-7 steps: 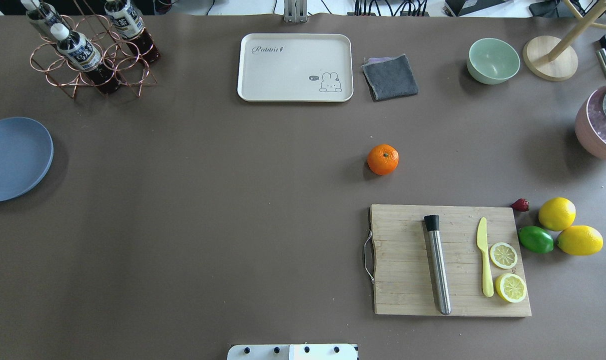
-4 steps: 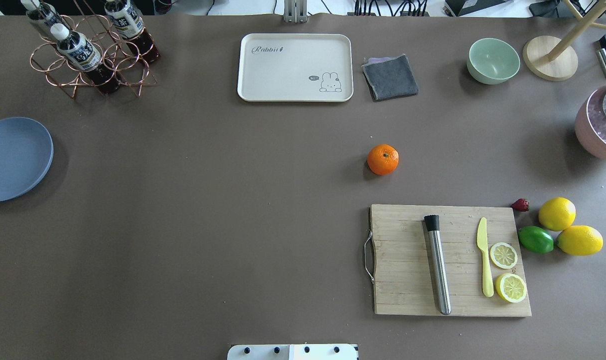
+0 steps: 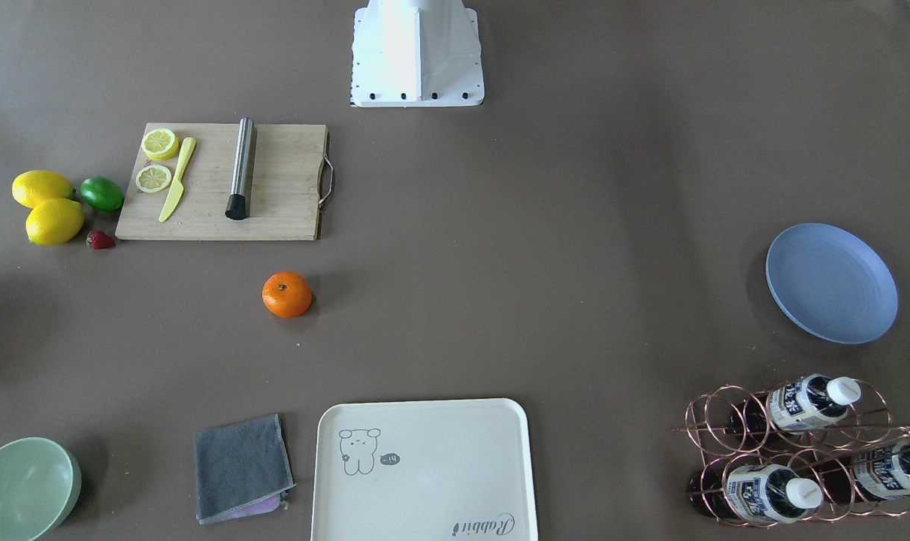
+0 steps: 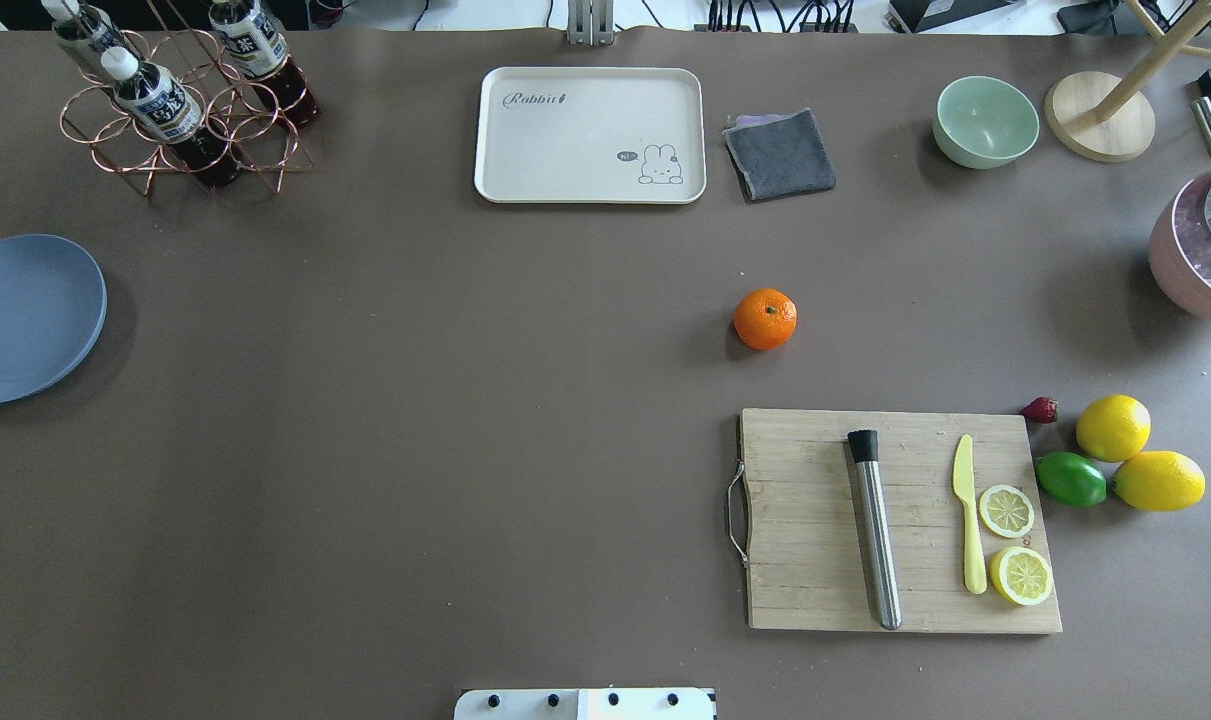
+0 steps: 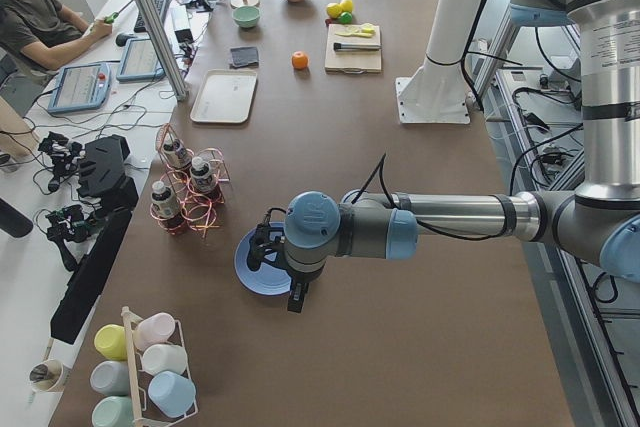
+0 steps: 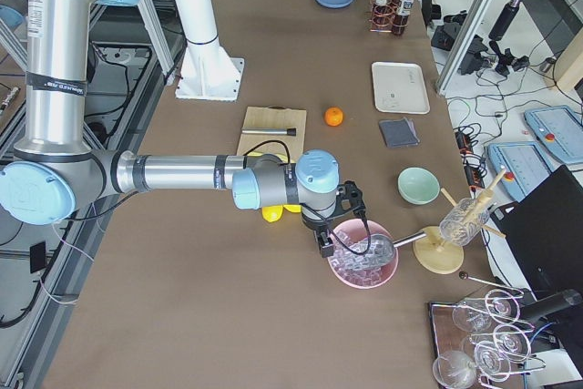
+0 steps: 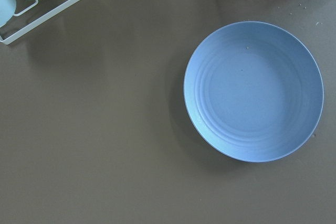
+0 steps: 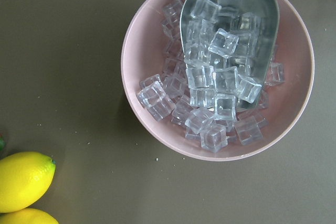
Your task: Pick orange to plate
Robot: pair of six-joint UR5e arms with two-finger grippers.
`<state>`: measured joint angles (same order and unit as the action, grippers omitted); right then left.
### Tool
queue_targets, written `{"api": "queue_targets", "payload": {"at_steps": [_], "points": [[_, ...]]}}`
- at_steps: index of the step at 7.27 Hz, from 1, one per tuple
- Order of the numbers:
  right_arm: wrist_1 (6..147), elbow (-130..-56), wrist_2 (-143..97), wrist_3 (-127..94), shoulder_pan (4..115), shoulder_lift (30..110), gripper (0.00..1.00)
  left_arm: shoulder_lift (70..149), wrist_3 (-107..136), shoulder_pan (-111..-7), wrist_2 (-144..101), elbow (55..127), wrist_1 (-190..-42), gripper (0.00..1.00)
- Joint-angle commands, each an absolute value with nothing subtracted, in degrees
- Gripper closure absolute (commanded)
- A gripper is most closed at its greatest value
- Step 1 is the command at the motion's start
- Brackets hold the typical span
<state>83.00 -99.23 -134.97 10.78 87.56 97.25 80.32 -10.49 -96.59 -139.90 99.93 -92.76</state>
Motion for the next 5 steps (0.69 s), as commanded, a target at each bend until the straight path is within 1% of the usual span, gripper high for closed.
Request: {"api": "queue_targets", "payload": {"at_steps": [1,2,4,5], "points": [[82.9,-99.3,-135.0,10.7,87.5,98.0,0.00,81.6,-10.4,-95.5,-139.8,96.5,-92.9,0.03],[82.9,-99.4,-135.1,10.7,87.5,98.3,0.00,83.6,-6.2,-94.4,-139.7,93.5,-95.2,0.03],[83.1,-99.2,-135.2,10.5,87.5,98.3,0.00,85.8,5.5,-88.0,-139.2,78.8,-119.7,0.03],[83.0,-99.2,-135.9,10.3,87.5,98.3,0.00,86.0,11.5,-84.5,-138.0,76.6,-127.0,0.03]]}}
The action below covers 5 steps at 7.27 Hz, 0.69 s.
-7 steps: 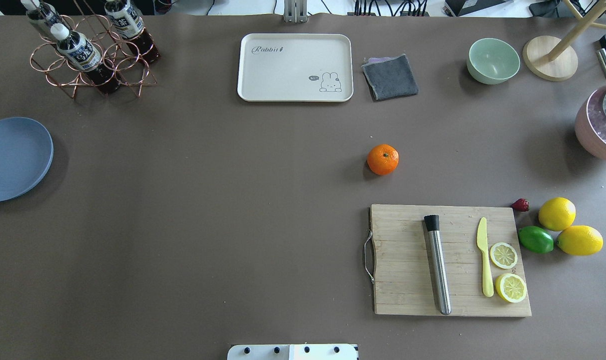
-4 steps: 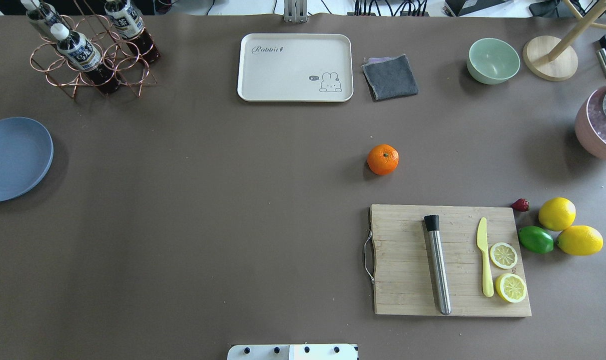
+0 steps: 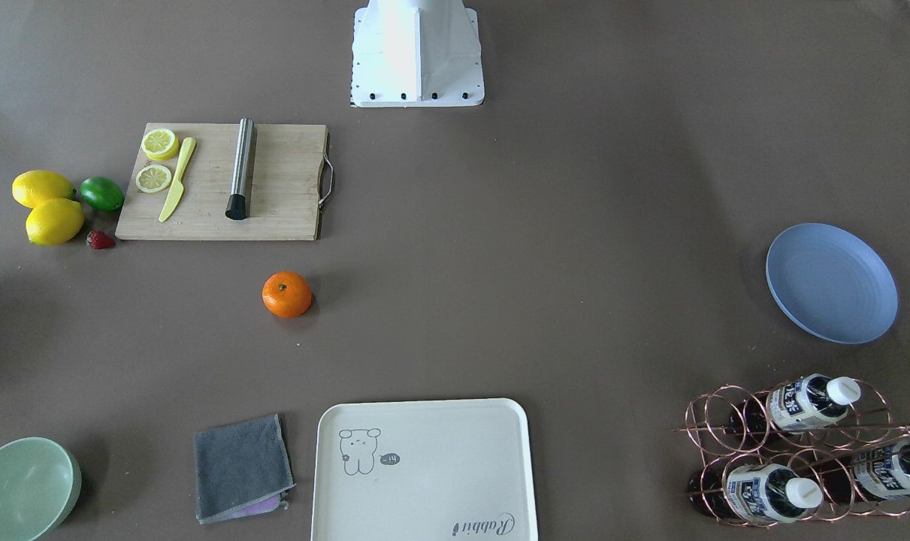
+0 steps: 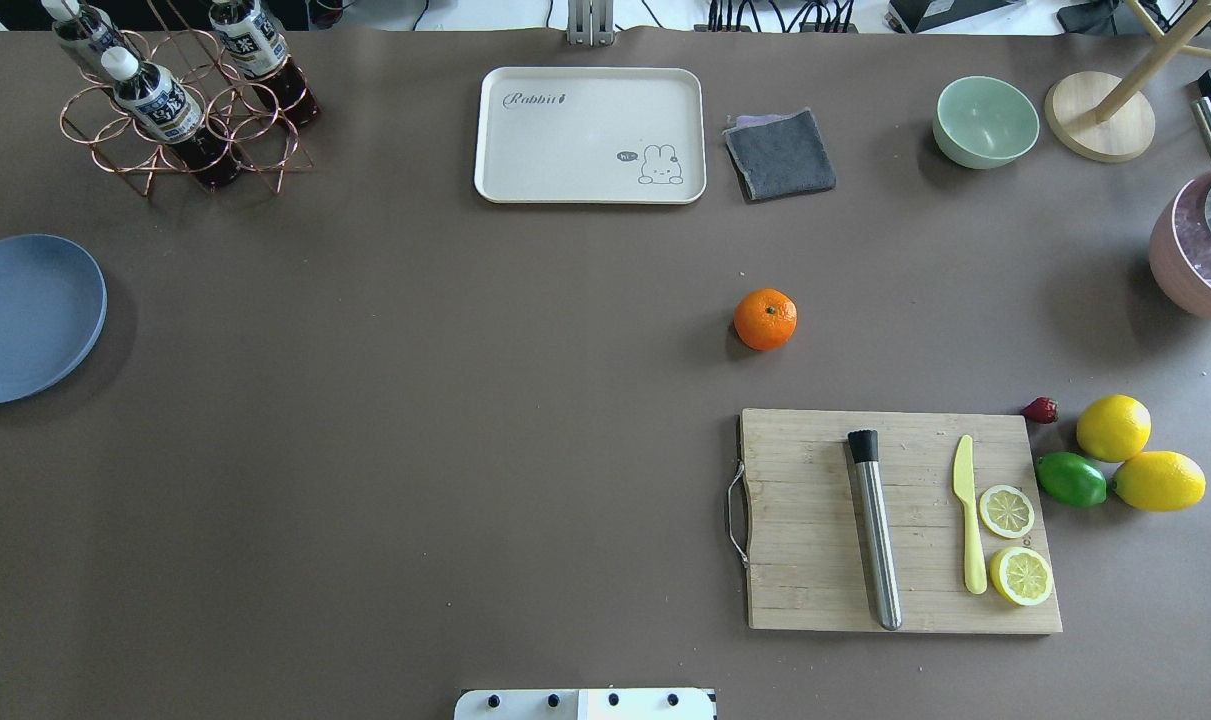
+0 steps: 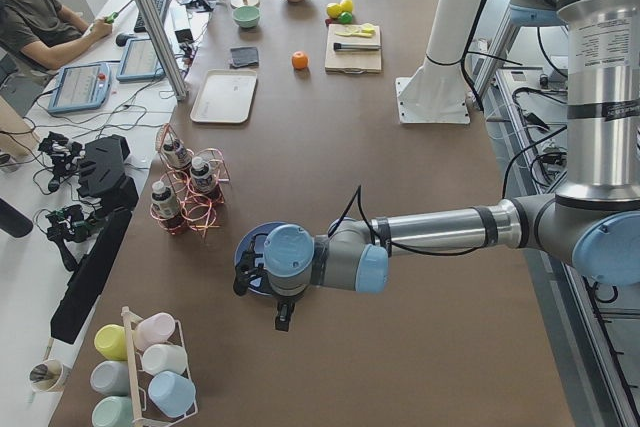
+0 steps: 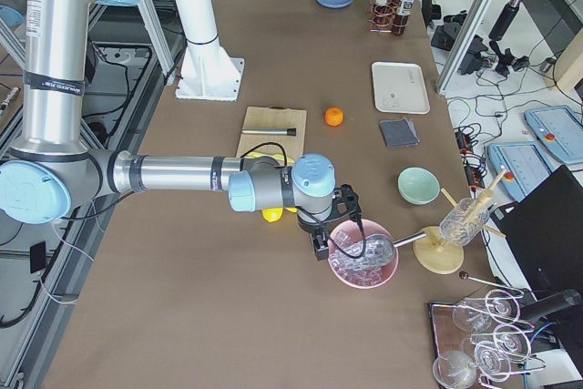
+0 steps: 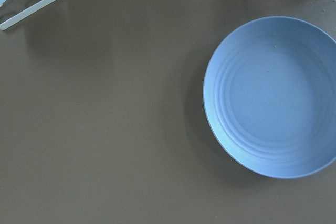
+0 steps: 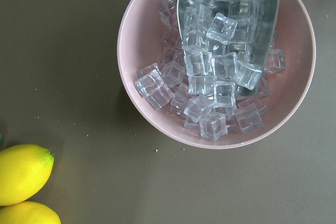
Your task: Pick orange to plate
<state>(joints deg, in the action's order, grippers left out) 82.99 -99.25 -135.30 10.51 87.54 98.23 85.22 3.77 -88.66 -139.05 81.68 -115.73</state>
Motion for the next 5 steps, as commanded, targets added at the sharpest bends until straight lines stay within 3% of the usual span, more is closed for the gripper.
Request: {"api": "queue_targets", "payload": {"at_steps": [1,5], "points": [[83.1,-98.9,-136.7,10.1,87.5,98.3,0.00,86.1,12.2,-82.7,-136.3,76.2,-127.6,0.03],[83.1,-98.6,-137.5,10.6,87.5,99.0,0.00,88.8,15.5,-76.9,-134.7,71.2,-131.5,0.03]]}}
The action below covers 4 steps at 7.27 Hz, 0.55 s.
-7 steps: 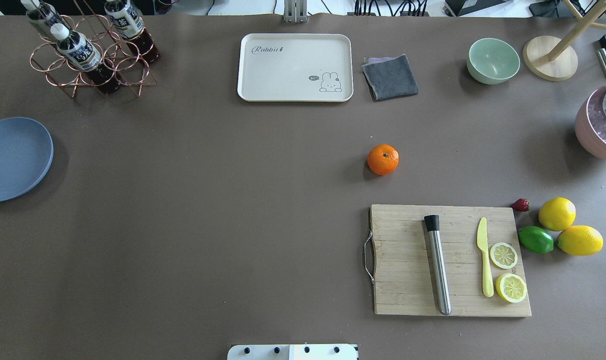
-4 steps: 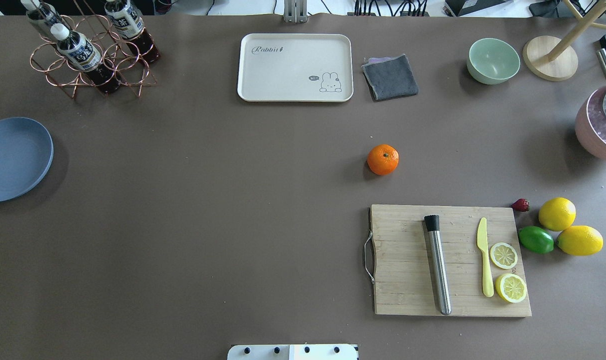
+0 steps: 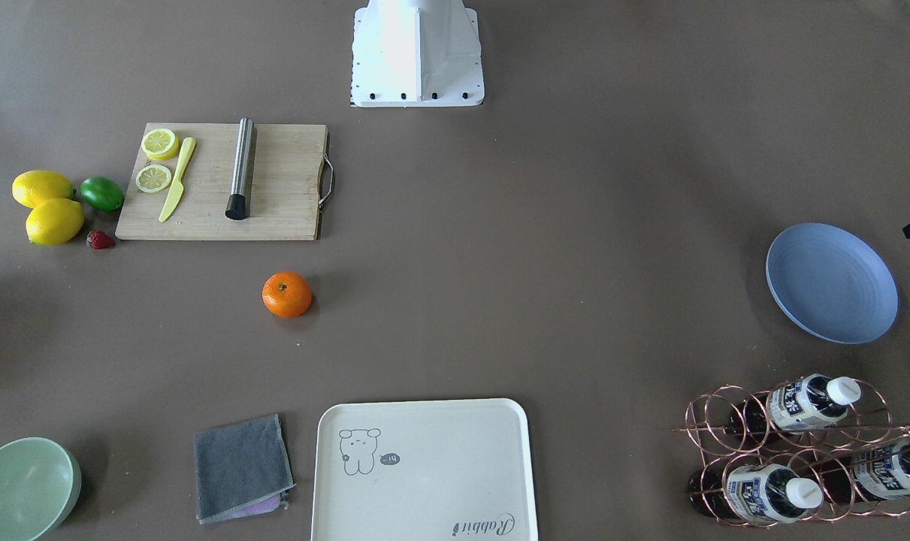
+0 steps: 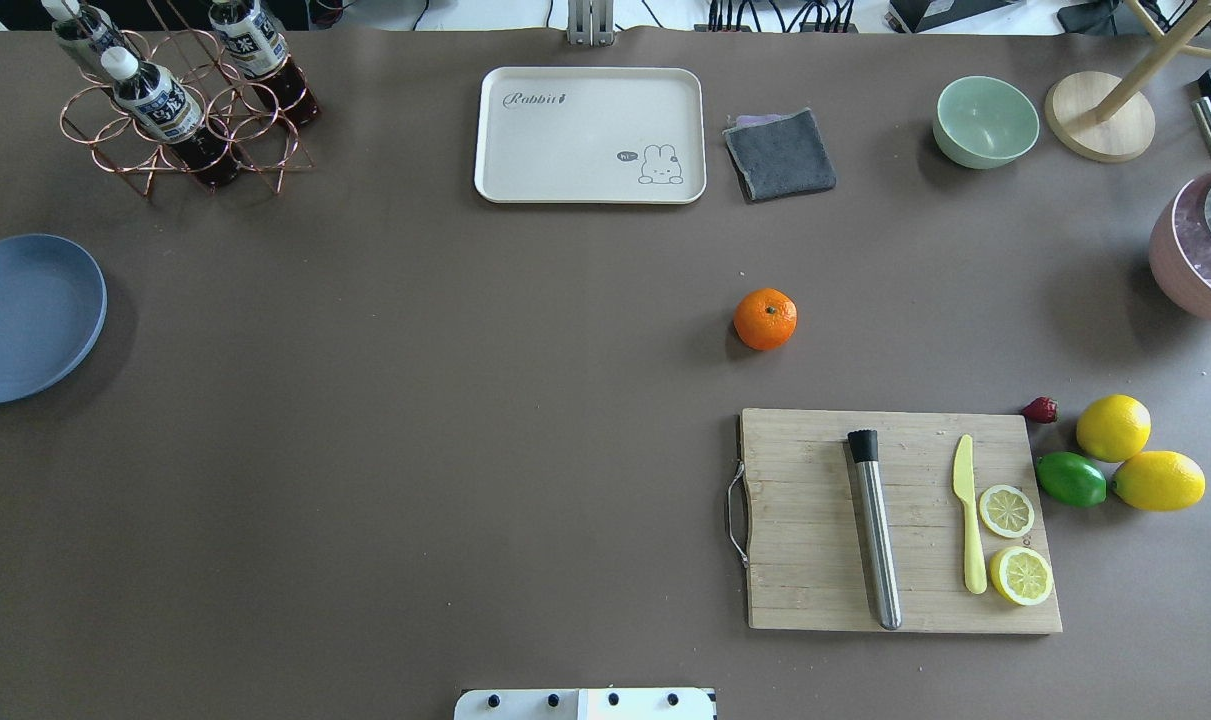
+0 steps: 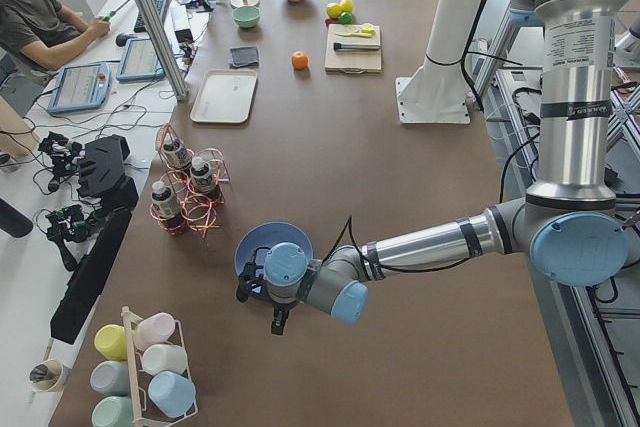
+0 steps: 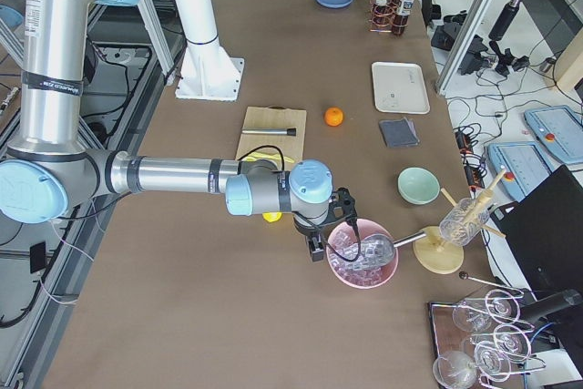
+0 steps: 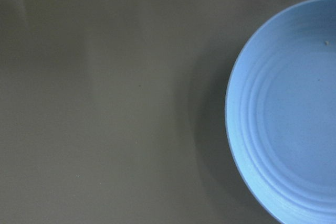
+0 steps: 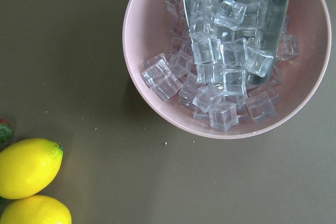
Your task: Pick orange to plate
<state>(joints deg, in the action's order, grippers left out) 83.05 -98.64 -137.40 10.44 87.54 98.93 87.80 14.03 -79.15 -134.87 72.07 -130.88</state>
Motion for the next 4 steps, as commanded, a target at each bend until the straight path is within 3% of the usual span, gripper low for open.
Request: {"api": "queue_targets", "payload": {"at_steps": [1,4], "points": [[83.0,-98.9,-137.5,10.7,87.5,99.0,0.00,90.4,16.8,-76.4,-134.7,69.8,-131.8,0.03],[83.0,-98.9,-137.5,10.7,87.5,98.9,0.00,93.9,20.7,-72.6,-133.6,65.5,-135.0,0.04]]}}
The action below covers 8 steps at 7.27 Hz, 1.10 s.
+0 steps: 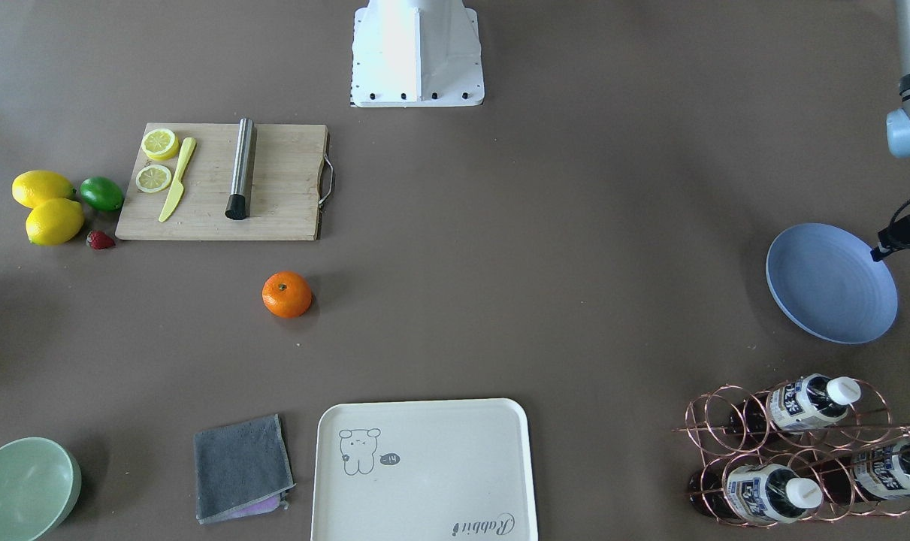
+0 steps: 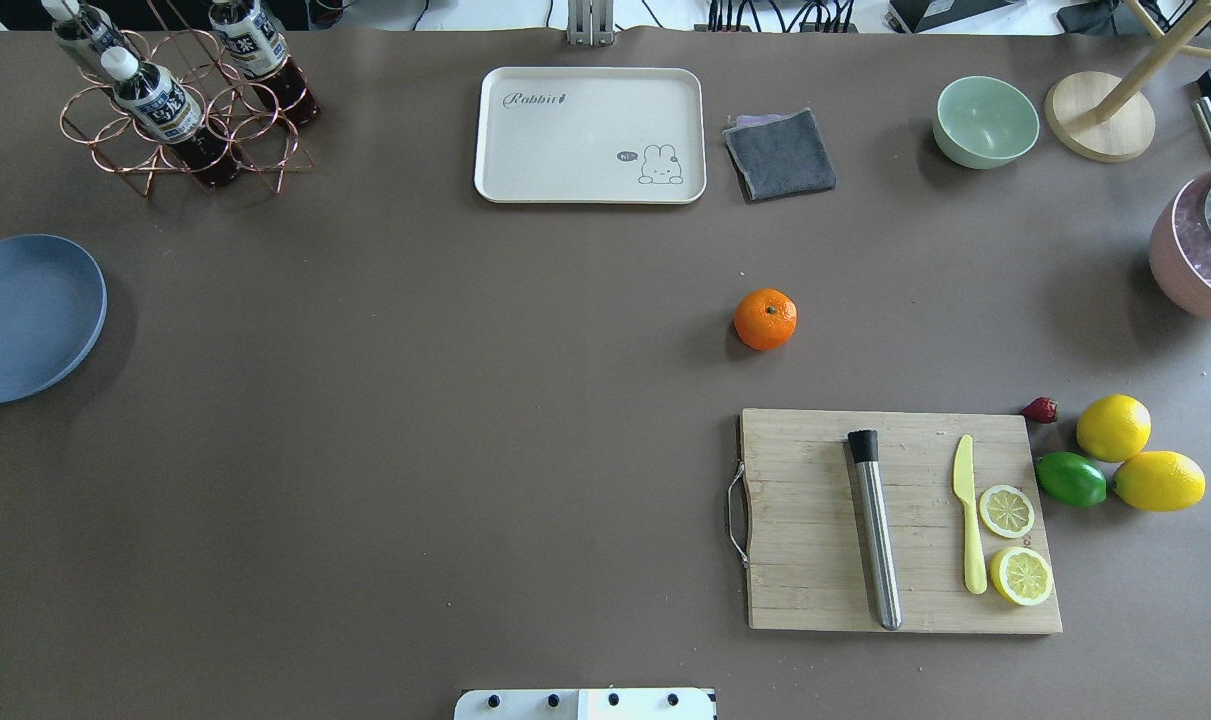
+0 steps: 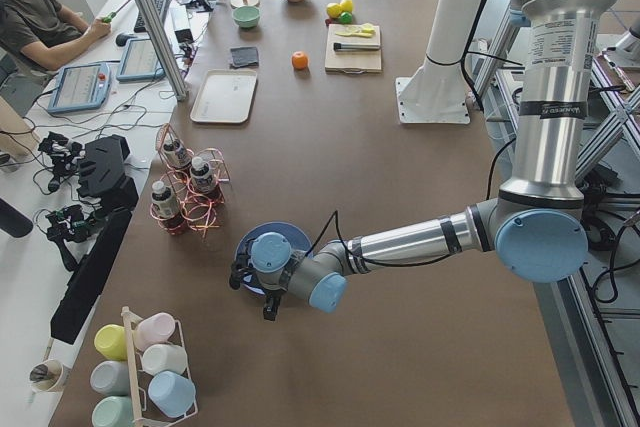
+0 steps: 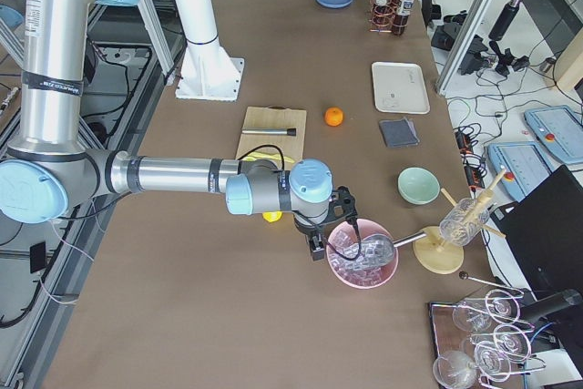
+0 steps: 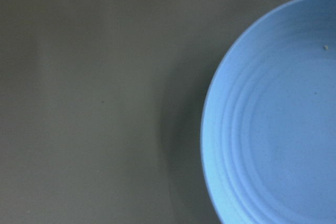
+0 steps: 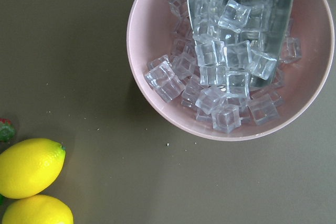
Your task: Pick orange to plate
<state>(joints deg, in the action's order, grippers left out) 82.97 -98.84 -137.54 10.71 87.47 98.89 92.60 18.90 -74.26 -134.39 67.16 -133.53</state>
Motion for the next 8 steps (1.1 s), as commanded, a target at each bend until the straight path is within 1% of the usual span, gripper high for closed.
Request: {"api": "queue_targets", "payload": {"at_steps": [1,2,3,4,6,8], "points": [[83.1,-98.9,-137.5,10.7,87.4,98.9,0.00,94.2,21.9,-71.0,-132.5,65.5,-135.2,0.07],[83.0,-98.9,-137.5,10.7,87.4,98.9,0.00,94.2,21.9,-70.8,-132.5,65.5,-135.2,0.18],[83.0,-98.9,-137.5,10.6,87.4,98.9,0.00,94.1,21.9,-70.8,-132.5,65.1,-135.2,0.47],[83.0,-99.0,-137.5,10.5,87.2,98.8,0.00,94.1,22.0,-70.8,-132.5,65.0,-135.2,0.99],[83.0,-99.1,-139.0,10.7,87.1,98.8,0.00,94.4,22.1,-70.8,-133.0,65.4,-135.0,1.00],[83.0,-100.4,-140.4,10.7,86.7,98.2,0.00,94.7,28.5,-70.8,-134.3,69.7,-134.7,1.00]]}}
